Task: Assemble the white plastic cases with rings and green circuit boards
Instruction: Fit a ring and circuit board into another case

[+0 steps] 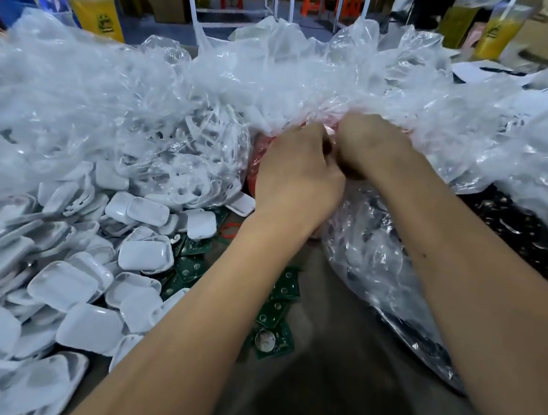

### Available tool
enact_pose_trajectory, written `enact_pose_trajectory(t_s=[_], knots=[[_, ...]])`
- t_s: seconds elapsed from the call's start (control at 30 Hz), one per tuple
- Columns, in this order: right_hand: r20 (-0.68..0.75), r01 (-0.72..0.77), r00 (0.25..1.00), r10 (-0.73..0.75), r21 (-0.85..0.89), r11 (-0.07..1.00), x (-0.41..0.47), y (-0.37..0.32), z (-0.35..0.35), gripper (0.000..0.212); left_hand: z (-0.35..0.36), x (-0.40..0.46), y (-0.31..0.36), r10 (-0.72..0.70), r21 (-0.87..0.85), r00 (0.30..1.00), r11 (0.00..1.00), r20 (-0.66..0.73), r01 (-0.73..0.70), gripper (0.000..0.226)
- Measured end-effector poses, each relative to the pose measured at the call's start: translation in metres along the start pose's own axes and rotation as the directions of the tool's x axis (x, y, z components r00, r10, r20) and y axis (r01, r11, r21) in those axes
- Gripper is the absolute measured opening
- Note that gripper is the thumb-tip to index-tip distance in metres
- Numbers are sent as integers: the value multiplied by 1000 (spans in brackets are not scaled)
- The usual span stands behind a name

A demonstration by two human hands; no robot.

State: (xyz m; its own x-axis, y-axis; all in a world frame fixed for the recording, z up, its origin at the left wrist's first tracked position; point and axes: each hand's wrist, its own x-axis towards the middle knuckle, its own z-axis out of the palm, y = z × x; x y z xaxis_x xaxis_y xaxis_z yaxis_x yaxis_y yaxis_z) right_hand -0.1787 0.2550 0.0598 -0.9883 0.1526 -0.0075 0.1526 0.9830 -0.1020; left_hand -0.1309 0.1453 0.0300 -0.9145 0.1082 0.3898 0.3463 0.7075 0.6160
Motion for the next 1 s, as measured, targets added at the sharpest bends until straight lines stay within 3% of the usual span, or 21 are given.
enact_pose_trajectory(t_s=[0.13,0.23,0.37,0.47,0.57,0.73,0.83,1.0], knots=[[-46,-30,998,31,28,999,1,8,1,12,2,2,-2,7,188,990,982,138,-33,9],[-149,-76,985,90,92,993,0,16,-7,8,-2,1,-6,-21,203,982,979,186,-18,16],[-274,-64,955,114,185,981,-10,14,-9,21,-6,-2,-8,-48,191,991,981,128,23,18],[-272,-115,949,160,174,978,-17,10,-3,49,-8,-5,-9,-53,162,997,986,52,44,14],[-142,-100,984,106,46,994,-25,1,8,28,-8,-8,-12,-48,162,998,986,29,43,11],[-19,-28,999,28,-39,999,-31,-9,6,38,-19,0,-25,-70,132,987,987,-144,90,10],[-41,-8,999,7,-25,1000,-33,-9,3,29,-39,18,-50,-112,242,950,952,-292,187,20],[-209,-89,972,109,100,991,-31,-5,-20,13,-70,35,-92,-273,343,913,863,-303,372,32]])
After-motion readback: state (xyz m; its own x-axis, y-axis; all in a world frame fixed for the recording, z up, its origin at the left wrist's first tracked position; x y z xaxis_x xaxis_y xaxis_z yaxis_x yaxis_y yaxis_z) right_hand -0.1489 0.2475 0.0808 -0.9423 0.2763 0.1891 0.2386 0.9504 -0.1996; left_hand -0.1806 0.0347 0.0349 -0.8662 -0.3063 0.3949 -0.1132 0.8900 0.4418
